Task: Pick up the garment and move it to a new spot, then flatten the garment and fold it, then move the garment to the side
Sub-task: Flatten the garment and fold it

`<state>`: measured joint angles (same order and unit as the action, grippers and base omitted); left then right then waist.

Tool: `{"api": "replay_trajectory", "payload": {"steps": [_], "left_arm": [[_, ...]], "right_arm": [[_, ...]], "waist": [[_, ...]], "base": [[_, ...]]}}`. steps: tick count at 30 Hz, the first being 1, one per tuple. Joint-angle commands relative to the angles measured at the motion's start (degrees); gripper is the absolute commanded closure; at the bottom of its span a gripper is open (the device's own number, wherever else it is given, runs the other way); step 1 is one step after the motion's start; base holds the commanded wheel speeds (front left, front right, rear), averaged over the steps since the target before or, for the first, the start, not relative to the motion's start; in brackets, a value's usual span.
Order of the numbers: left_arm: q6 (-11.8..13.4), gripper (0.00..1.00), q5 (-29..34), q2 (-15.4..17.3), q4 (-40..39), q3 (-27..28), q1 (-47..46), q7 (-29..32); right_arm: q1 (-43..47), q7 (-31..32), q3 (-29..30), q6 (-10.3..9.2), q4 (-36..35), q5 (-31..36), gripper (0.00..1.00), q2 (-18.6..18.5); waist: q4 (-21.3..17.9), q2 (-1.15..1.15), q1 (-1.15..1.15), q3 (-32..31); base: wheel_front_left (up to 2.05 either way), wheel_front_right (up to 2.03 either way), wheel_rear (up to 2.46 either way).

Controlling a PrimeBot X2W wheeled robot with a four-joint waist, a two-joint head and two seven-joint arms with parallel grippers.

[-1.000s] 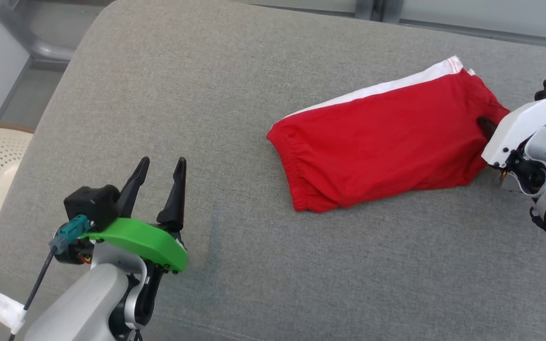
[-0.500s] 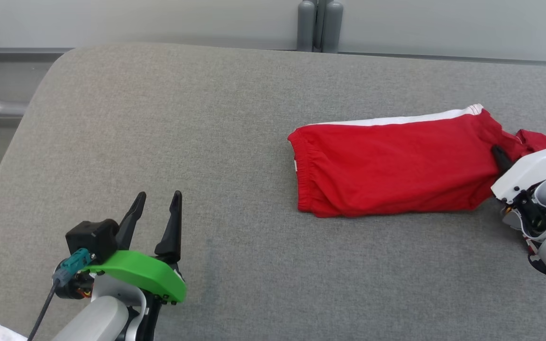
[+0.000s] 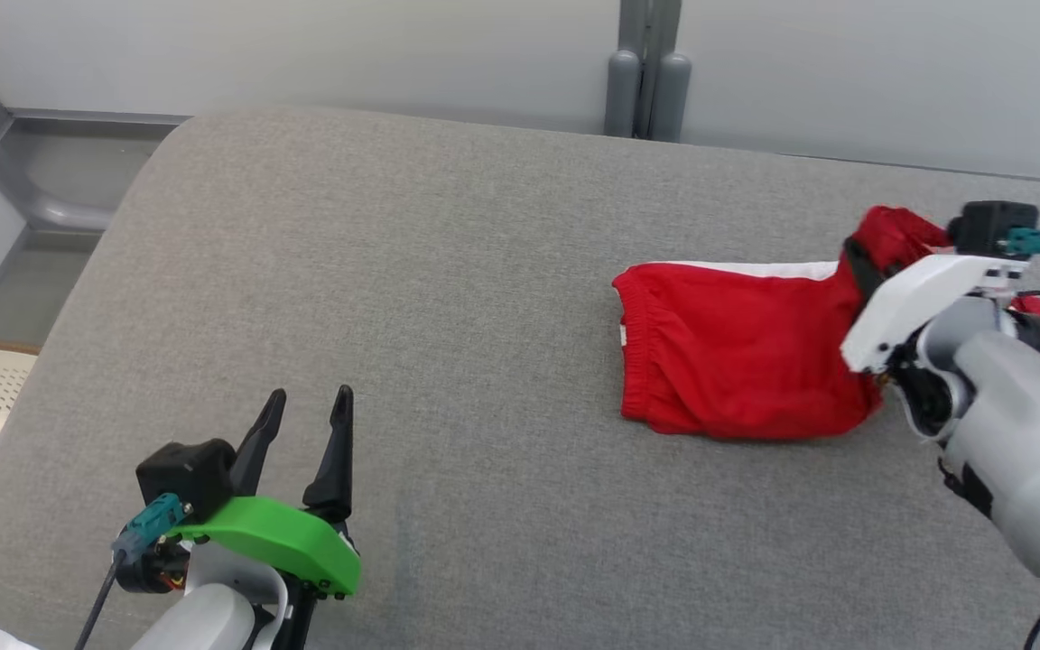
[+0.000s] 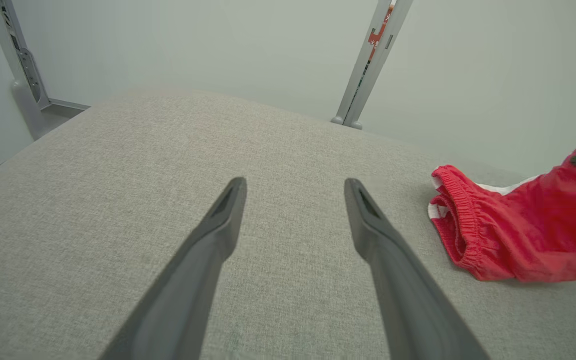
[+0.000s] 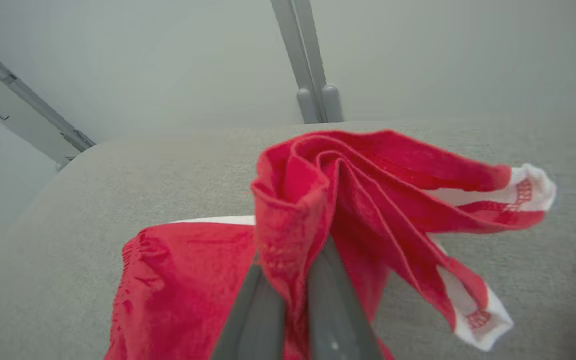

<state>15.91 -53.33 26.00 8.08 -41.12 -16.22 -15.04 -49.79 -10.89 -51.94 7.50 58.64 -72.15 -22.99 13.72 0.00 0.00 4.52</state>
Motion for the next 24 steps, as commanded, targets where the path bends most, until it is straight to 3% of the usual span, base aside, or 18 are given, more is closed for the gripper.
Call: {"api": "replay_trajectory", "payload": {"steps": [1,6,15,16,17,18,24], "left_arm": [[-0.29,0.00,0.14,-0.40,0.43,0.07,1.10,-0.16],[-0.73,0.00,0.10,-1.14,1.10,-0.29,1.64,-0.15],[-1.07,0.00,0.19,-2.30,2.05,0.82,2.57,-0.15],[-1.05,0.00,0.25,-2.41,2.09,1.07,2.79,-0.15],[-1.05,0.00,0.33,-2.45,2.13,1.27,2.91,-0.15],[-1.13,0.00,0.44,-2.45,2.18,1.50,3.10,-0.15],[-0.55,0.00,2.32,-1.66,1.64,3.63,4.26,-0.16]], "right_arm": [[-0.34,0.82,-1.90,-0.03,0.26,1.94,1.00,1.67],[-0.74,5.00,-9.38,-0.04,0.92,7.96,1.00,6.29],[1.41,10.63,-16.10,-0.04,2.60,11.74,1.00,7.86],[1.76,10.71,-16.43,-0.04,2.40,11.78,0.69,7.97],[1.96,10.33,-16.56,-0.04,2.23,11.74,0.06,8.06],[2.13,10.02,-16.74,-0.04,1.95,11.78,0.00,8.21],[3.45,7.71,-17.87,-0.04,-1.12,12.37,0.00,8.31]], "waist": [[2.72,0.00,0.00,-1.48],[5.11,0.00,0.00,-2.14],[5.31,0.00,0.00,-2.77],[4.89,0.00,0.00,-2.86],[4.55,0.00,0.00,-2.95],[4.02,0.00,0.00,-3.09],[0.56,0.00,0.00,-4.54]], "base": [[0.00,0.00,0.00],[0.00,0.00,0.00],[0.00,0.00,0.00],[0.00,0.00,0.00],[0.00,0.00,0.00],[0.00,0.00,0.00],[0.00,0.00,0.00]]}}
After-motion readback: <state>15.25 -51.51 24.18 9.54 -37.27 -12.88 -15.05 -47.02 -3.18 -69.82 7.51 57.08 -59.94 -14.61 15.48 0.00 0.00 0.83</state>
